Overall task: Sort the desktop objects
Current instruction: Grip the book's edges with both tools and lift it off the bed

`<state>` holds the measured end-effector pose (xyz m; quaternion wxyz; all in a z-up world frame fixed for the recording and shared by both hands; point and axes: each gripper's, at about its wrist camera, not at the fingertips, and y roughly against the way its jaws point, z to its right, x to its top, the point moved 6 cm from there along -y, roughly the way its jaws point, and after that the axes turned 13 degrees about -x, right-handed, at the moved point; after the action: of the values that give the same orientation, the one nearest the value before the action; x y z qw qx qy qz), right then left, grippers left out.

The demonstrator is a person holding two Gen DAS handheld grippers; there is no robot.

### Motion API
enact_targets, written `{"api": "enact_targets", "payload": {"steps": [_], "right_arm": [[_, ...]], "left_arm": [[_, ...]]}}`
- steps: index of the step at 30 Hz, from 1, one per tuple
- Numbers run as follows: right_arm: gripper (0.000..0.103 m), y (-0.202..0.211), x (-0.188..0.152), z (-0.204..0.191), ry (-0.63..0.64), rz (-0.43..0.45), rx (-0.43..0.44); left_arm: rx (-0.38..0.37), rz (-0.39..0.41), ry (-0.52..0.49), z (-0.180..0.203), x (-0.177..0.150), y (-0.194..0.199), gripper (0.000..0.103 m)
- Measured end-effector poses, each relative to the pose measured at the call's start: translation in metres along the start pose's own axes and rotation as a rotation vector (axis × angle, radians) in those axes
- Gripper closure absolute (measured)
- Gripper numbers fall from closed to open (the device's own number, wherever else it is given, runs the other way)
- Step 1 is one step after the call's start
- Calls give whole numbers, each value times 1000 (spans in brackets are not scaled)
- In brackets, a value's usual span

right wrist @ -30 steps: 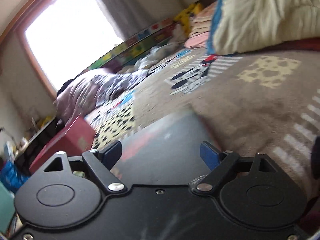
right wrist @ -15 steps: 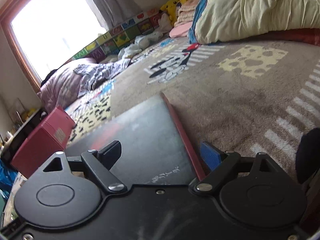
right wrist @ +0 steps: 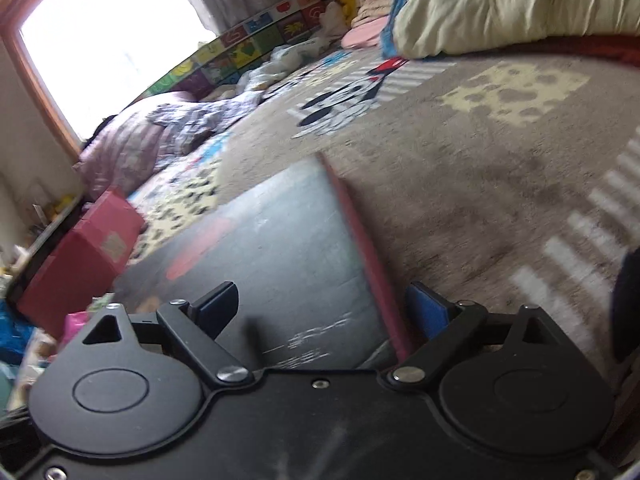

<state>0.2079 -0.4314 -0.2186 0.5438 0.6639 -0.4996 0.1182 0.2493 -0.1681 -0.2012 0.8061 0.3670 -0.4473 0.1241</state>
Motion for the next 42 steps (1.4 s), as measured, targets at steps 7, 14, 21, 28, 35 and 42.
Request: {"api": "enact_targets", "payload": {"steps": [7, 14, 21, 28, 35, 42], "right_arm": [[10, 24, 0, -1, -49, -8, 93], [9, 59, 5, -22, -44, 53, 134], [9, 73, 14, -66, 6, 100, 170], [9, 67, 34, -136, 69, 135, 246], [9, 39, 49, -201, 123, 151, 324], [9, 19, 61, -262, 185, 173, 396]], "left_arm": [[-87, 11, -43, 3, 9, 19, 2], [-137, 118, -115, 2, 25, 46, 2], [-167, 207, -127, -30, 61, 72, 2], [-162, 351, -121, -74, 101, 112, 2], [-98, 430, -130, -120, 129, 141, 2], [-15, 479, -197, -166, 163, 163, 2]]}}
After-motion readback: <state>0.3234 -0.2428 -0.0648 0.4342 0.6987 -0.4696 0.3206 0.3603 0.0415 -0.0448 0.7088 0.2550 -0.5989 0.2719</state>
